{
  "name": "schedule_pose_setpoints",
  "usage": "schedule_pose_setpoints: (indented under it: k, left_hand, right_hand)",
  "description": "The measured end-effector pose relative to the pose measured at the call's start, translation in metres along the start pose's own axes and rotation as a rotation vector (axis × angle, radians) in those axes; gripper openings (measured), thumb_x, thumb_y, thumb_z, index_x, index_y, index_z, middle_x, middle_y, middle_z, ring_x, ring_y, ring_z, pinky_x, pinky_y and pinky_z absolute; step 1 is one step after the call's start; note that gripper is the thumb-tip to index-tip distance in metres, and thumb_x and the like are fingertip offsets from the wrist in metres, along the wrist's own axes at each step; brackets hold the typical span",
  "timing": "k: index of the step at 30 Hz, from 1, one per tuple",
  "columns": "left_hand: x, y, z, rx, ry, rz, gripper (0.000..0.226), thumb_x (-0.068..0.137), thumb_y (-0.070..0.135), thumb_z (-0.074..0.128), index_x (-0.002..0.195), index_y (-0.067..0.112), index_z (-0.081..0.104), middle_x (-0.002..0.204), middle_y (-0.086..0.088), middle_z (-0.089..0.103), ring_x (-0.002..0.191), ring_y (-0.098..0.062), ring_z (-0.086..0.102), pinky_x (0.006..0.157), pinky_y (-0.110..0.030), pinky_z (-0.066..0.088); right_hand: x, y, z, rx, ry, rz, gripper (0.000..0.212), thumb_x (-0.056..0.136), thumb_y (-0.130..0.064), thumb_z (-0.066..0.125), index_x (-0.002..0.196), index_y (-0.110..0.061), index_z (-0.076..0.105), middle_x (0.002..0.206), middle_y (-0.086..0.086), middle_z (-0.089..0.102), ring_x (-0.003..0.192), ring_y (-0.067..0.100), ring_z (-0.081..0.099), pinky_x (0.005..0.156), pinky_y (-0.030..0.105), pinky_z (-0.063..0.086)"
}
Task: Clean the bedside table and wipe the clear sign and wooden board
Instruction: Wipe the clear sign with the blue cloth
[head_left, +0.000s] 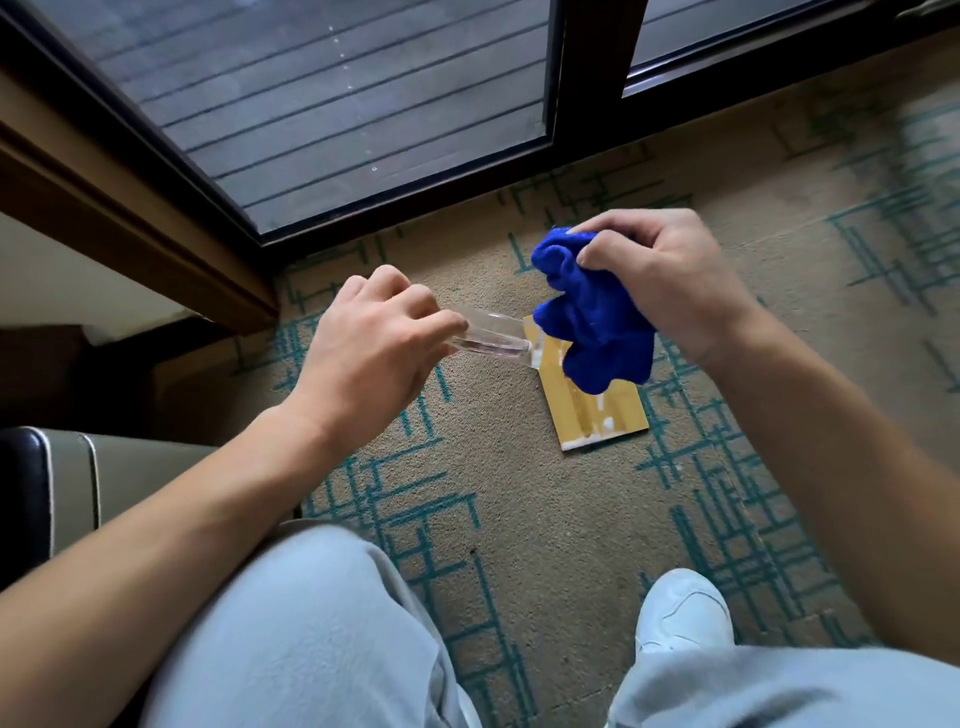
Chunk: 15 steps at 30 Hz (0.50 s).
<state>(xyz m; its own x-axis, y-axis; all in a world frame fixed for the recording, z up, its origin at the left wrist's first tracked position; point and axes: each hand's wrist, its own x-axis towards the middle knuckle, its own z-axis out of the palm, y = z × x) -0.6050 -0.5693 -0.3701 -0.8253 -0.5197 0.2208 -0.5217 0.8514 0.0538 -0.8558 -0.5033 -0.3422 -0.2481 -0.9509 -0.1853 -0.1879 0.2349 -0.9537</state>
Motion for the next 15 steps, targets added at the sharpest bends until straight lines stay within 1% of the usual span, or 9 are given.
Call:
schedule_pose_setpoints:
  k: [3,4,6,8,9,10,12,13,15]
  left_hand:
    - [0.0,0.001,0.001,0.011,0.029,0.013,0.028,0.096,0.035,0.053,0.104,0.023,0.077,0.091,0.001,0.073,0.085,-0.033,0.06,0.07,-0.04,0.043]
    - [0.001,0.002,0.001,0.006,0.039,0.015,0.027,0.096,0.035,0.054,0.105,0.023,0.077,0.091,0.001,0.074,0.083,-0.033,0.06,0.069,-0.04,0.044]
    - [0.002,0.005,0.001,-0.006,0.071,0.016,0.026,0.098,0.033,0.055,0.106,0.021,0.077,0.092,0.0,0.074,0.082,-0.033,0.059,0.068,-0.043,0.047]
    - [0.004,0.006,0.0,-0.005,0.109,0.009,0.025,0.099,0.031,0.056,0.108,0.021,0.077,0.095,0.0,0.074,0.082,-0.033,0.06,0.068,-0.044,0.048]
    - [0.004,0.006,-0.001,0.0,0.122,0.005,0.023,0.099,0.03,0.058,0.108,0.021,0.077,0.097,0.0,0.074,0.082,-0.033,0.06,0.069,-0.044,0.047]
    - [0.003,0.006,-0.001,0.008,0.124,0.001,0.021,0.099,0.029,0.059,0.108,0.021,0.077,0.096,0.0,0.074,0.081,-0.033,0.06,0.07,-0.043,0.047]
    - [0.001,0.007,0.001,0.028,0.093,-0.004,0.022,0.099,0.032,0.058,0.104,0.02,0.076,0.09,-0.002,0.071,0.079,-0.032,0.059,0.068,-0.041,0.045]
    - [0.0,0.007,0.003,0.033,0.075,-0.013,0.023,0.099,0.033,0.058,0.101,0.019,0.075,0.087,-0.002,0.069,0.078,-0.032,0.058,0.067,-0.04,0.044]
    - [0.0,0.007,0.005,0.008,0.057,-0.049,0.022,0.1,0.032,0.058,0.099,0.017,0.074,0.084,-0.004,0.066,0.076,-0.031,0.056,0.066,-0.038,0.041]
  right_hand:
    - [-0.004,0.001,0.003,0.126,-0.032,0.088,0.018,0.09,0.0,0.054,0.091,0.005,0.071,0.074,0.014,0.068,0.059,0.025,0.068,0.053,0.032,0.057]
    - [-0.005,0.002,0.003,0.13,-0.061,0.098,0.019,0.09,0.0,0.053,0.092,0.007,0.07,0.072,0.015,0.068,0.058,0.026,0.066,0.053,0.033,0.057]
    - [-0.007,0.004,0.005,0.074,-0.117,0.101,0.02,0.09,-0.002,0.054,0.094,0.006,0.071,0.07,0.015,0.068,0.058,0.023,0.063,0.052,0.029,0.052]
    - [-0.011,0.005,0.009,0.054,-0.176,0.115,0.02,0.089,-0.004,0.055,0.094,0.007,0.071,0.071,0.025,0.067,0.058,0.025,0.062,0.054,0.032,0.051]
    - [-0.012,0.005,0.01,0.041,-0.205,0.125,0.021,0.089,-0.006,0.055,0.094,0.009,0.069,0.074,0.03,0.067,0.058,0.026,0.062,0.055,0.034,0.051]
    - [-0.013,0.006,0.012,0.016,-0.224,0.133,0.023,0.088,-0.008,0.055,0.094,0.01,0.068,0.078,0.032,0.069,0.058,0.025,0.062,0.056,0.034,0.05]
    - [-0.012,0.008,0.012,-0.049,-0.233,0.15,0.028,0.087,-0.014,0.056,0.093,0.011,0.067,0.079,0.03,0.07,0.058,0.022,0.058,0.057,0.031,0.046]
    - [-0.012,0.008,0.012,-0.073,-0.224,0.154,0.029,0.086,-0.017,0.057,0.09,0.01,0.067,0.074,0.028,0.068,0.057,0.022,0.056,0.057,0.03,0.044]
    - [-0.01,0.009,0.011,-0.088,-0.182,0.155,0.029,0.085,-0.018,0.057,0.083,0.01,0.064,0.065,0.019,0.061,0.054,0.02,0.053,0.053,0.027,0.041]
